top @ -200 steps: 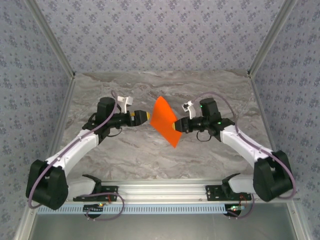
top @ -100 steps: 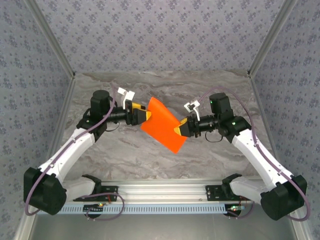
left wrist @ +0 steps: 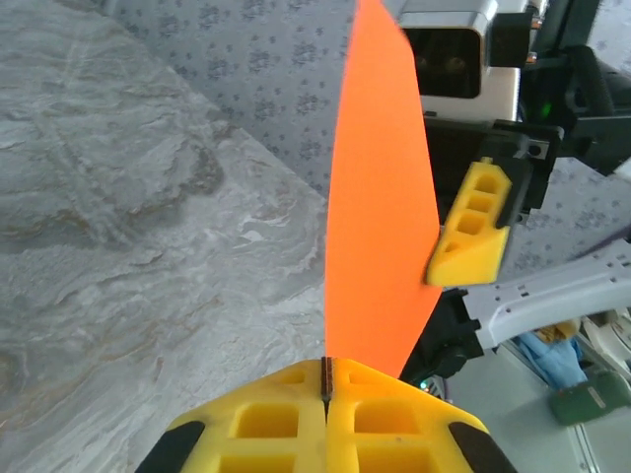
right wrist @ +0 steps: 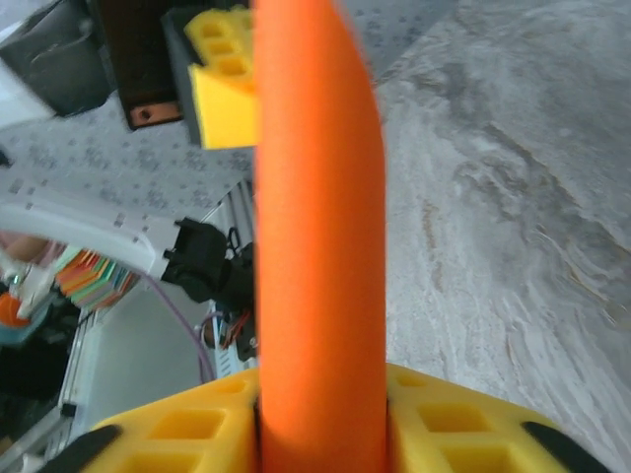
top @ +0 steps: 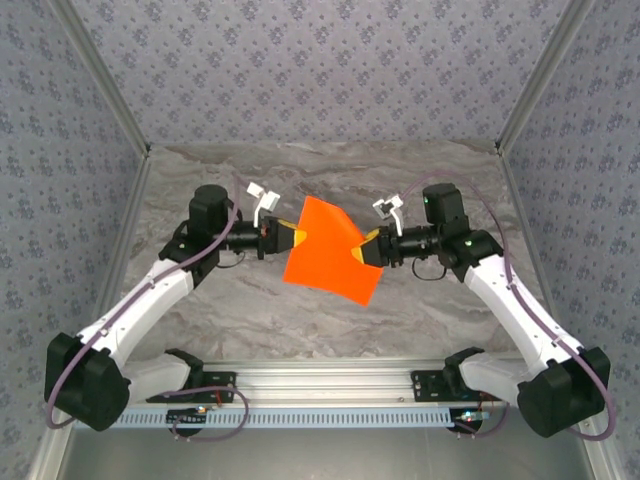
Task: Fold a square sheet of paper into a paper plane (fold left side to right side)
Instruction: Place a square sheet of paper at the center of the table.
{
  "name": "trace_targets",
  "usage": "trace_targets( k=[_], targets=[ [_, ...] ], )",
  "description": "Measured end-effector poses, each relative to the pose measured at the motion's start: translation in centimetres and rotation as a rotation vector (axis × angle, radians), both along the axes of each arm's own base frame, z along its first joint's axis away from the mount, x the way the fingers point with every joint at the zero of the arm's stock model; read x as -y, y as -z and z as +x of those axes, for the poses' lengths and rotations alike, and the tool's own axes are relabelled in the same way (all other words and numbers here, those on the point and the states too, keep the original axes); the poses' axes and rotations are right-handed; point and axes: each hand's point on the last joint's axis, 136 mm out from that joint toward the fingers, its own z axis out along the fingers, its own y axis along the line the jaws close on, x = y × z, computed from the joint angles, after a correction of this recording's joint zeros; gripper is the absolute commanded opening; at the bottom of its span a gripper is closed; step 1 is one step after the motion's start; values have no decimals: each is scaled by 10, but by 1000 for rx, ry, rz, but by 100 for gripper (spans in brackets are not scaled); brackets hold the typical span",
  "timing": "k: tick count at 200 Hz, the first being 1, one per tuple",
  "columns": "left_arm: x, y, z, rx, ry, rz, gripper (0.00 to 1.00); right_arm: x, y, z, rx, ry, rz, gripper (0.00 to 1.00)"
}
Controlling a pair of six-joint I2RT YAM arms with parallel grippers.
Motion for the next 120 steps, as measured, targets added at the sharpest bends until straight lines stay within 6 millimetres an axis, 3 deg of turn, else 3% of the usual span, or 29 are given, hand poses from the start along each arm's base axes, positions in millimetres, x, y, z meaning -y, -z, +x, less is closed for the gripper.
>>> trace_targets(
  k=[18, 38, 64, 82, 95, 120],
  targets=[
    [-4, 7, 7, -22, -60, 26, 0, 13, 10, 18, 13, 98, -63, 74],
    [-7, 29, 17, -91, -127, 59, 0, 35, 24, 41, 25, 240, -163, 86],
    [-8, 100, 38, -287, -226, 149, 0, 58, 40, 64, 26, 392, -271, 87],
    [-14, 162, 46, -439, -303, 244, 0, 62, 52, 75, 0, 445, -292, 74],
    [-20, 195, 50, -518, -357, 308, 0, 58, 70, 81, -54, 465, -292, 61],
    [-26, 225, 56, -576, -415, 373, 0, 40, 123, 85, -221, 473, -309, 35]
  ],
)
